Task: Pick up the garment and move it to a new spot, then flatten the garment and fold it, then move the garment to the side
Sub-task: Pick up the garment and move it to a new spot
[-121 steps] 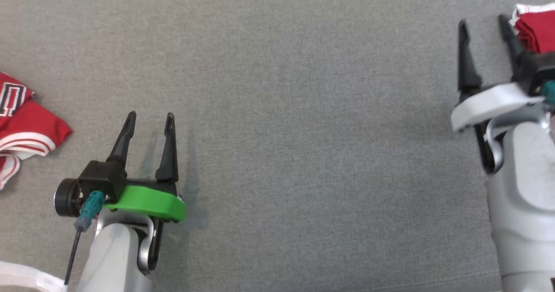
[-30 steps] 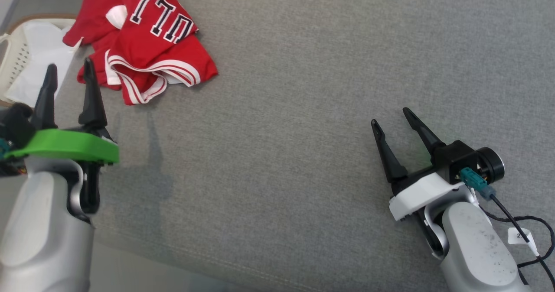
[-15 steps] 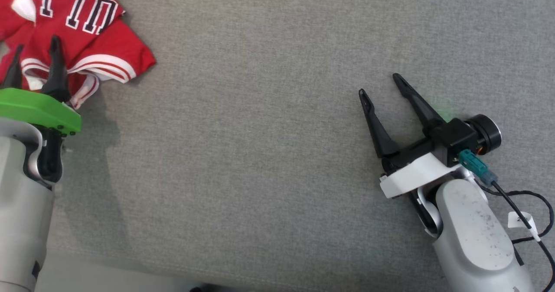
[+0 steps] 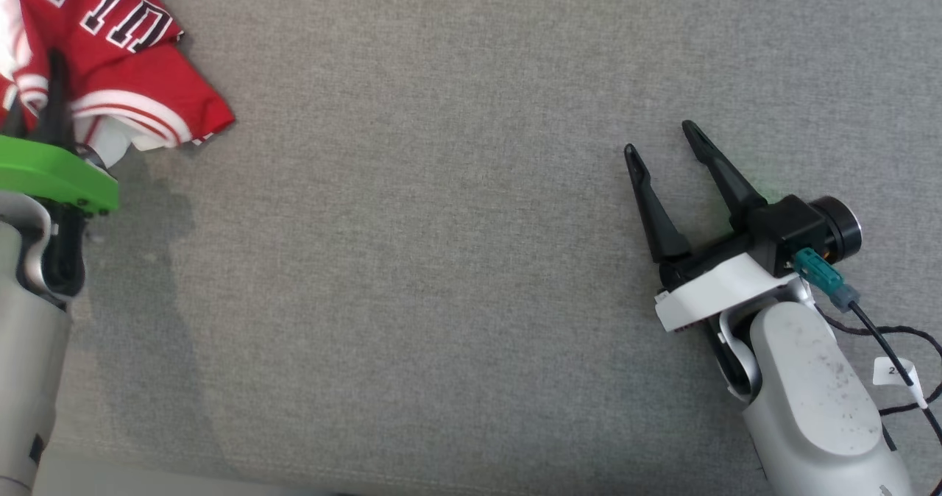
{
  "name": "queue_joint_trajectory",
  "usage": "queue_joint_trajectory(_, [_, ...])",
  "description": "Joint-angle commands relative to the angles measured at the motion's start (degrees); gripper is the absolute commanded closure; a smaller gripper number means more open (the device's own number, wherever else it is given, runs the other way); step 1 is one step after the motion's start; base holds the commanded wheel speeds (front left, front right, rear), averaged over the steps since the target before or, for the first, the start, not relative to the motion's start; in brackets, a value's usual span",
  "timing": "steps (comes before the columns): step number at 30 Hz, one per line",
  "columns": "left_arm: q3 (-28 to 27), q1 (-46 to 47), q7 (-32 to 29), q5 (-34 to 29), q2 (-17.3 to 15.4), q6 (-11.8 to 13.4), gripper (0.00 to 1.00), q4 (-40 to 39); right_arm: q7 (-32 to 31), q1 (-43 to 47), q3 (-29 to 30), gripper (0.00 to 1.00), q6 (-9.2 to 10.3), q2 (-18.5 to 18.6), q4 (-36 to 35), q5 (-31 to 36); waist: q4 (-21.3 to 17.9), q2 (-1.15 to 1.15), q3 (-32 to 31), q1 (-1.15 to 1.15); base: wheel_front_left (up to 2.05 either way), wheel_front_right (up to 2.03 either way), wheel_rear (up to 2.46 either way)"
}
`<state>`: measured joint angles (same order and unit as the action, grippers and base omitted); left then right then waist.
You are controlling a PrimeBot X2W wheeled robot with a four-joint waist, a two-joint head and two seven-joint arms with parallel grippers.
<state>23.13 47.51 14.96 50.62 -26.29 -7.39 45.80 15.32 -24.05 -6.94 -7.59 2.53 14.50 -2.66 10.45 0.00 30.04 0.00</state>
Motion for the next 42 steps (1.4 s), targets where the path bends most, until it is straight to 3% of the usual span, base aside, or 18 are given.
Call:
queue_joint_trajectory(1, [-1.5,-0.1,0.3,-1.6,-0.8,-0.2,1.00,-2.1,-0.3,2.3,0.3,0.00,0.16,0.6,1.3,-0.8,-0.5,0.00,-3.0,0.00,0.00,0.00,0.00])
queue_joint_trajectory(6, [-7.3,-2.6,0.3,-9.5,0.0,-0.2,1.00,-14.4,-0.2,3.5,0.1,0.00,0.15,0.5,1.3,-3.4,-2.4,0.00,-6.9,0.00,0.00,0.00,0.00])
queue_joint_trajectory(11, [-7.4,-4.6,0.2,-14.7,2.7,-0.2,1.00,-23.5,-0.2,5.3,-0.2,0.00,0.15,0.5,1.6,-5.0,-5.6,0.00,-10.1,0.00,0.00,0.00,0.00])
queue_joint_trajectory(21, [5.8,-5.7,0.3,-14.3,8.6,-0.2,1.00,-29.5,-0.2,7.3,-2.1,0.00,0.15,0.5,0.8,-8.0,-16.3,0.00,-12.3,0.00,0.00,0.00,0.00])
queue_joint_trajectory(32, [24.2,-3.8,0.3,-12.5,17.2,-0.2,1.00,-23.8,-0.2,8.6,-2.8,0.00,0.15,0.5,-0.1,-10.0,-25.2,0.00,-11.0,0.00,0.00,0.00,0.00])
queue_joint_trajectory(33, [25.1,-3.9,0.3,-12.2,17.8,-0.2,0.59,-23.2,-0.2,8.7,-2.8,0.00,0.15,0.5,-0.2,-10.1,-25.3,0.00,-11.0,0.00,0.00,0.00,0.00])
queue_joint_trajectory(34, [25.2,-3.9,0.3,-12.3,18.3,-0.2,0.00,-22.5,-0.2,8.9,-2.7,0.00,0.15,0.5,-0.3,-10.1,-25.4,0.00,-11.0,0.00,0.00,0.00,0.00])
queue_joint_trajectory(37, [23.6,-4.9,0.3,-13.5,19.2,-0.2,0.00,-22.0,-0.2,9.2,-2.1,0.00,0.15,0.5,-0.1,-10.1,-24.9,0.00,-11.2,0.00,0.00,0.00,0.00])
queue_joint_trajectory(42, [14.9,-9.7,0.2,-18.2,18.6,0.3,0.00,-22.0,-0.2,8.7,-0.9,0.00,0.15,0.5,0.0,-10.0,-21.9,0.00,-12.5,0.00,0.00,0.00,0.00])
